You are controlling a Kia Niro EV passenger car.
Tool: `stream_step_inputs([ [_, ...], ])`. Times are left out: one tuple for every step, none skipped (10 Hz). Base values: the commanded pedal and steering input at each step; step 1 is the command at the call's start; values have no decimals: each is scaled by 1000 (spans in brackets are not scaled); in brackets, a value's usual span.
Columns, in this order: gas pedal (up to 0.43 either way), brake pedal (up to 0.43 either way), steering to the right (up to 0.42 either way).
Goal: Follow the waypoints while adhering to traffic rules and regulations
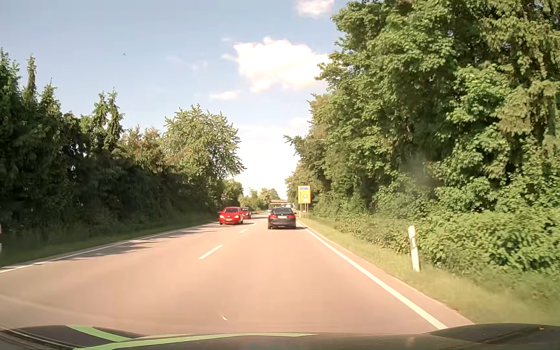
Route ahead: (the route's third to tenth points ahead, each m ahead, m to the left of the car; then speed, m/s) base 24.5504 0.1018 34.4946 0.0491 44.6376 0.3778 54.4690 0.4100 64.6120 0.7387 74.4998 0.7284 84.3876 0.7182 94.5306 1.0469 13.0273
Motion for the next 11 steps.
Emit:
stream_step_inputs([
  [0,0,3],
  [0,0,3],
  [0,0,3],
  [0,0,3],
  [0,0,2],
  [0,0,2],
  [0,0,2],
  [20,0,1],
  [39,0,1],
  [47,0,1],
  [59,0,0],
])
